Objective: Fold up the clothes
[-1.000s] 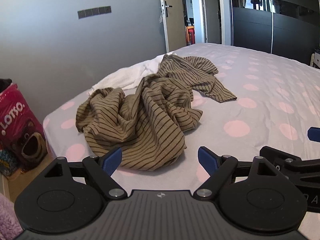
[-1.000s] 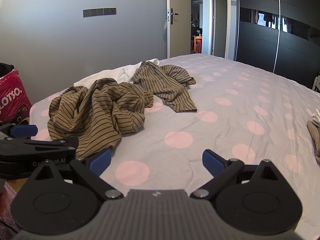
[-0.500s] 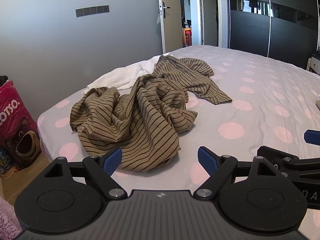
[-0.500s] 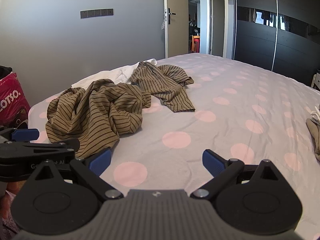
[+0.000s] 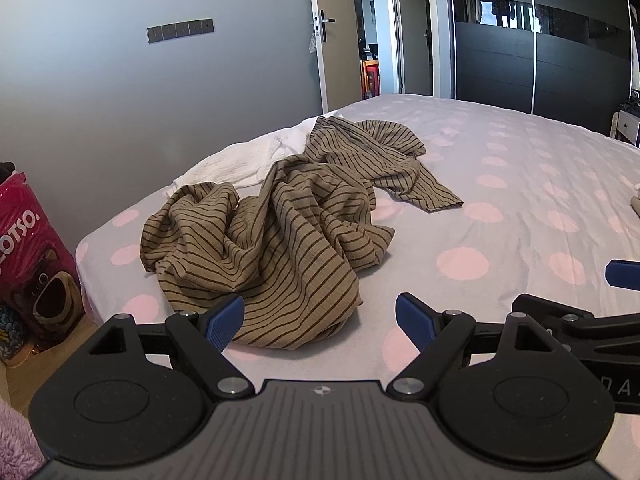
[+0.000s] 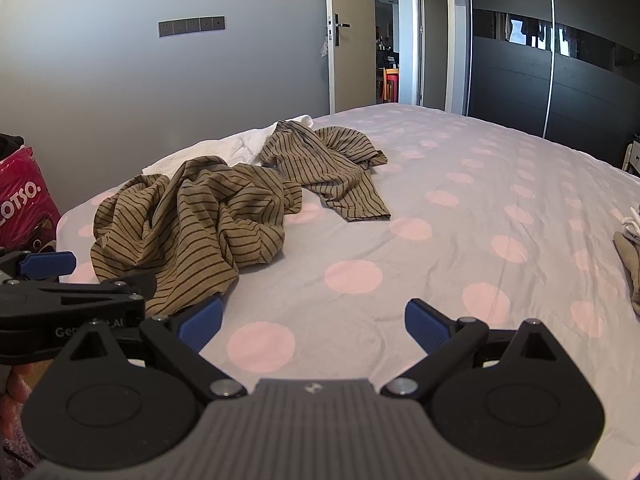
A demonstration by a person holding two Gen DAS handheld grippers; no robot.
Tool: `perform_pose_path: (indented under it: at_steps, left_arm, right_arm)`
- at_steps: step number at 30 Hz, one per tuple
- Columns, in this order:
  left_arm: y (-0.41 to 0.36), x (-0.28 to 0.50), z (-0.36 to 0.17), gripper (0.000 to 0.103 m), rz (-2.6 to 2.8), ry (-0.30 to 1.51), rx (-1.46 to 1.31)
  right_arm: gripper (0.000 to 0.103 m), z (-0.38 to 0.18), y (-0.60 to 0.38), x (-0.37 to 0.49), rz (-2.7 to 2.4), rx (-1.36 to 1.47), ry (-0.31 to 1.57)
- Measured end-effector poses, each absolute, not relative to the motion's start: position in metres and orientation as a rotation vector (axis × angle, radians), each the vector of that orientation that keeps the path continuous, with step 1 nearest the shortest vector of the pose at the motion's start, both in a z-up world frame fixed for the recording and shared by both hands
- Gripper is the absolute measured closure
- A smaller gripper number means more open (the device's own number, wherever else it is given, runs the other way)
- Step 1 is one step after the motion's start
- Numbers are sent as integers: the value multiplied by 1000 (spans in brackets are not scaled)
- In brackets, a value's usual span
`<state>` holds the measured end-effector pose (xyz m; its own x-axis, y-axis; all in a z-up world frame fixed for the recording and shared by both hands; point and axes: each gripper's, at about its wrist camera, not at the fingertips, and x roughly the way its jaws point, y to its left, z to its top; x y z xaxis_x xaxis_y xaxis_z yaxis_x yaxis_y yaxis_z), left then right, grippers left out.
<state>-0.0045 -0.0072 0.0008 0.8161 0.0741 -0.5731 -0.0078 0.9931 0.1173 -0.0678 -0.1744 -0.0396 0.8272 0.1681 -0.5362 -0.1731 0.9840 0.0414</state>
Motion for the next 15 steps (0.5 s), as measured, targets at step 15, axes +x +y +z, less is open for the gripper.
perform_pose_path:
  at_steps: [15]
  left_arm:
    - [-5,-5,0,20,48,627,107]
  right_arm:
    - [4,-41,-175,-67,188,2,575]
